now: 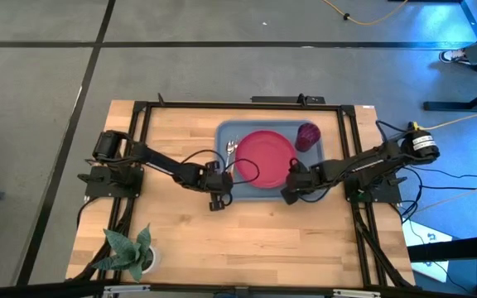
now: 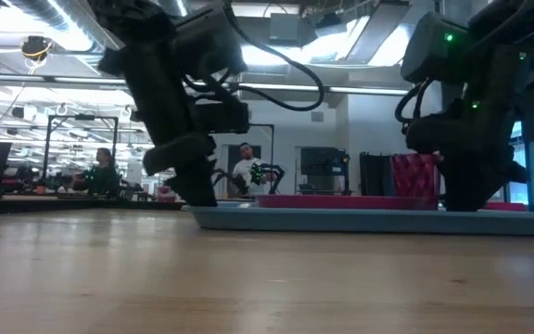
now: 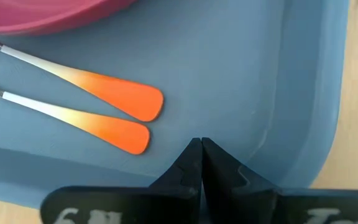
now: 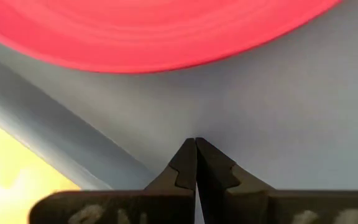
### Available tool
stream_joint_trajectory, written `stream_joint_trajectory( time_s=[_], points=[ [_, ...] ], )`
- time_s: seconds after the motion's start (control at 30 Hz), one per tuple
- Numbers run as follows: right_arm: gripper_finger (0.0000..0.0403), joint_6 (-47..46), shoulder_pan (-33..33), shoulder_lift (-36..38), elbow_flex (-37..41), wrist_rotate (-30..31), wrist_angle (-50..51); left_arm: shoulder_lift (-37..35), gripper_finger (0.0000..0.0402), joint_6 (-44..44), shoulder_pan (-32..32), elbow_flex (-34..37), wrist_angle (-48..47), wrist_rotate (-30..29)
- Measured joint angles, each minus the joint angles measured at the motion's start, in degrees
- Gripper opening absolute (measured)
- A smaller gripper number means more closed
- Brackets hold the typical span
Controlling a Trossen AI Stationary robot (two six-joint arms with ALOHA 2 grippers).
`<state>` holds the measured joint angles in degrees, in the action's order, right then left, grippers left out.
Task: Pick and place plate/cup/fork/spoon on tray
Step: Move the blue tray from the top right to the center of the table
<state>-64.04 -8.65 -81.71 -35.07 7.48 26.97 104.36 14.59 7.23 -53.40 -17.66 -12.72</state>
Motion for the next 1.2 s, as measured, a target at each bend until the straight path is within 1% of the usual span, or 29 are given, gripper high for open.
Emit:
stream_joint_trajectory(
  time_s=[0.27,0.47,0.57,1.2],
  points=[
    [0.0004,-0.2,-2.6,-3.5,-0.2,0.4,-7.2,-2.0,0.0000,4.9,3.1,0.2,-6.9,-0.3],
    [0.0004,-0.3,-4.0,-4.0,-0.1,0.4,-10.9,-2.1,0.0000,8.2,5.9,0.2,-9.3,-1.2],
    [0.0004,-0.5,-5.0,-4.1,0.0,0.6,-11.9,-2.1,0.0000,9.4,7.0,0.2,-10.2,-1.7],
    [0.0004,-10.8,-15.3,-4.1,0.0,3.7,-13.2,-2.1,0.0000,17.7,12.7,0.2,-12.7,-3.8]
  ],
)
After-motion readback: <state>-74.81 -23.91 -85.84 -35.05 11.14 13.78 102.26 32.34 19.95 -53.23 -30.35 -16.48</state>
